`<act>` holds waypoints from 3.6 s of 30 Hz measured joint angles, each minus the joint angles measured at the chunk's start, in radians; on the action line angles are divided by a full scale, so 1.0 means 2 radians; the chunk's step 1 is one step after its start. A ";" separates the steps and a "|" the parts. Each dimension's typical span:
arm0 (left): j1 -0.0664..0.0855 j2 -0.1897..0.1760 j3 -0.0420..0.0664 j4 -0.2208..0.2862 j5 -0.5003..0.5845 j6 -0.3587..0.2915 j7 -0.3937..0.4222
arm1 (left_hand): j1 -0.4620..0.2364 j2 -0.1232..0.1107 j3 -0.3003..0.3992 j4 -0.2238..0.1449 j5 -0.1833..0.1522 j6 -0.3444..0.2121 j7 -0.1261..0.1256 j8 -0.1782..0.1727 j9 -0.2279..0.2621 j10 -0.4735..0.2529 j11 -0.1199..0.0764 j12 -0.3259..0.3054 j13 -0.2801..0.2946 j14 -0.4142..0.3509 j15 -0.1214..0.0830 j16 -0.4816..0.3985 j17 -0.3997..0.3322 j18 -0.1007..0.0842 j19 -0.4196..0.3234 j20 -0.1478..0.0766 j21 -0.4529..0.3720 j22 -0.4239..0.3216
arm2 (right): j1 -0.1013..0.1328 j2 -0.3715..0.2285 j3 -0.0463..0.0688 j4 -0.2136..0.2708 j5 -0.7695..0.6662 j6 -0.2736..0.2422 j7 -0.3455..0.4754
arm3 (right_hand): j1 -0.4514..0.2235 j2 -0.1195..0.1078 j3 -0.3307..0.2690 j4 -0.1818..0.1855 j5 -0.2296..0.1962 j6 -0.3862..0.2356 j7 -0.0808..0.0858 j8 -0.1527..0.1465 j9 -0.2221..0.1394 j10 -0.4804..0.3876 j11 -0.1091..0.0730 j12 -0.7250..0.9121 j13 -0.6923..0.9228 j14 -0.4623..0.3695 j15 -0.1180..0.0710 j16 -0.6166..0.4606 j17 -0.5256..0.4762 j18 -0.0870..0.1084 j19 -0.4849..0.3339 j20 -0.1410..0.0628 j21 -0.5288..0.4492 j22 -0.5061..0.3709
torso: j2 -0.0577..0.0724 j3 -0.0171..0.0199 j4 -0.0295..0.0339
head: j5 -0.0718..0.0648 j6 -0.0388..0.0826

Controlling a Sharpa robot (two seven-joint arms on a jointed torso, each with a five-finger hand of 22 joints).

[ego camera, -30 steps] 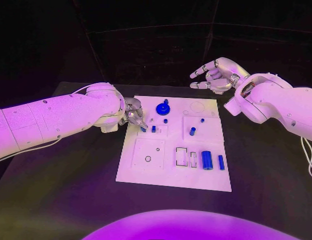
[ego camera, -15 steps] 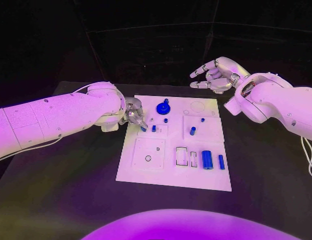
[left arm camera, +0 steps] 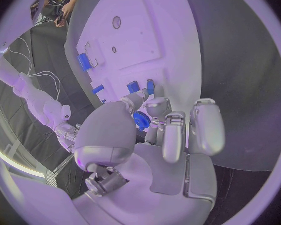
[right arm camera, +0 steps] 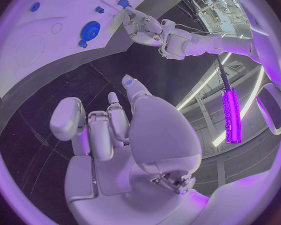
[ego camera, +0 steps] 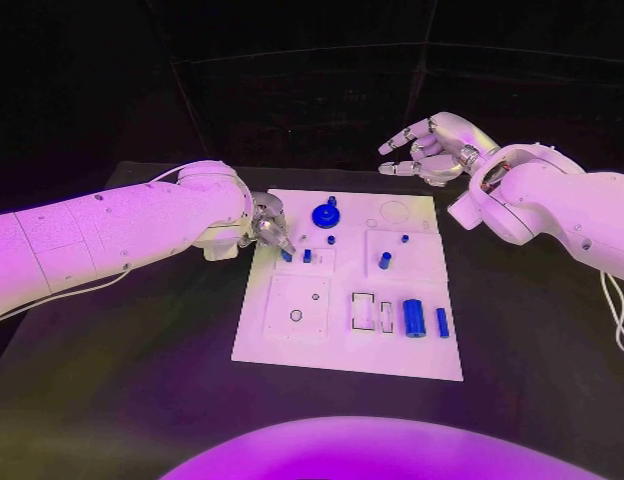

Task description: Assemble the parts on the task board

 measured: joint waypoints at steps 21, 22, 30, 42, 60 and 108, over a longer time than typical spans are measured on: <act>0.000 0.002 -0.001 -0.006 0.004 0.002 -0.005 | -0.029 -0.009 -0.052 0.024 0.001 0.013 -0.003 0.004 0.002 0.000 -0.004 0.000 0.000 0.002 -0.002 0.000 0.000 0.000 0.002 -0.002 -0.002 0.005 | 0.000 0.000 0.000 -0.002 0.000 0.007 0.001 | 0.000 0.000 0.000 0.000 0.000 0.000 0.000 0.000 0.000 0.000 0.000 0.000 0.000 0.000 0.000 0.000 0.000 0.000 0.000 0.000 0.000 0.000 | 0.000 -0.0002 0.0005 | -0.001 0.000; -0.001 0.002 -0.002 -0.006 0.004 0.002 -0.005 | -0.033 -0.009 -0.056 0.028 0.001 0.014 -0.004 0.004 0.002 0.000 -0.004 0.000 0.000 0.002 -0.002 0.000 0.000 0.000 0.002 -0.002 -0.002 0.006 | 0.000 0.000 0.000 -0.002 0.000 0.007 0.001 | 0.000 0.000 0.000 0.000 0.000 0.000 0.000 0.000 0.000 0.000 0.000 0.000 0.000 0.000 0.000 0.000 0.000 0.000 0.000 0.000 0.000 0.000 | 0.000 -0.0002 0.0005 | -0.001 0.000; -0.001 0.003 -0.002 -0.007 0.004 -0.001 -0.006 | -0.042 -0.009 -0.087 0.045 0.001 0.016 -0.005 0.006 0.003 0.000 -0.004 0.002 0.000 0.002 -0.002 0.000 0.000 0.000 0.002 -0.002 -0.001 0.009 | 0.000 0.001 0.000 -0.002 0.000 0.008 0.002 | 0.000 0.000 0.000 0.000 0.000 0.000 0.000 0.000 0.000 0.000 0.000 0.000 0.000 0.000 0.000 0.000 0.000 0.000 0.000 0.000 0.000 0.000 | 0.000 -0.0003 0.0005 | -0.001 -0.001; -0.002 0.005 -0.002 -0.008 0.004 -0.007 -0.007 | -0.049 -0.007 -0.107 0.054 0.000 0.019 -0.006 0.010 0.006 0.000 -0.004 0.002 -0.003 0.002 -0.002 0.000 0.000 0.000 0.002 -0.002 0.003 0.013 | 0.000 0.001 0.000 -0.003 0.000 0.008 0.002 | 0.000 0.000 0.000 0.000 0.000 0.000 0.000 0.000 0.000 0.000 0.000 0.000 -0.001 0.000 0.000 0.000 0.000 0.000 0.000 0.000 -0.002 -0.002 | 0.000 -0.0002 0.0005 | -0.002 -0.002; -0.002 0.004 -0.002 -0.003 0.004 -0.013 -0.007 | -0.049 -0.007 -0.110 0.057 0.000 0.020 -0.005 0.011 0.006 0.002 -0.005 0.002 -0.003 0.000 -0.004 0.000 0.000 0.000 0.002 -0.004 0.006 0.018 | 0.000 0.001 0.000 -0.003 0.000 0.008 0.002 | 0.000 0.000 0.000 0.000 0.000 0.000 0.000 0.000 0.000 0.000 0.000 0.000 -0.001 0.000 0.000 0.000 0.000 0.000 0.000 0.000 -0.002 -0.002 | 0.000 -0.0006 0.0005 | -0.003 -0.003; -0.006 0.031 -0.036 -0.030 0.035 -0.218 0.295 | 0.147 -0.027 -0.141 -0.001 0.000 -0.030 0.057 -0.144 -0.174 -0.206 0.063 -0.315 -0.378 -0.160 0.052 -0.310 -0.369 0.059 -0.175 0.047 -0.370 -0.341 | 0.000 0.005 0.000 -0.011 0.000 0.008 0.004 | -0.005 0.005 -0.004 0.004 0.000 0.000 0.000 0.000 0.000 0.000 0.000 -0.002 -0.002 0.000 0.000 -0.002 0.000 0.000 0.000 0.000 -0.004 -0.005 | 0.000 -0.0006 -0.0001 | -0.017 0.013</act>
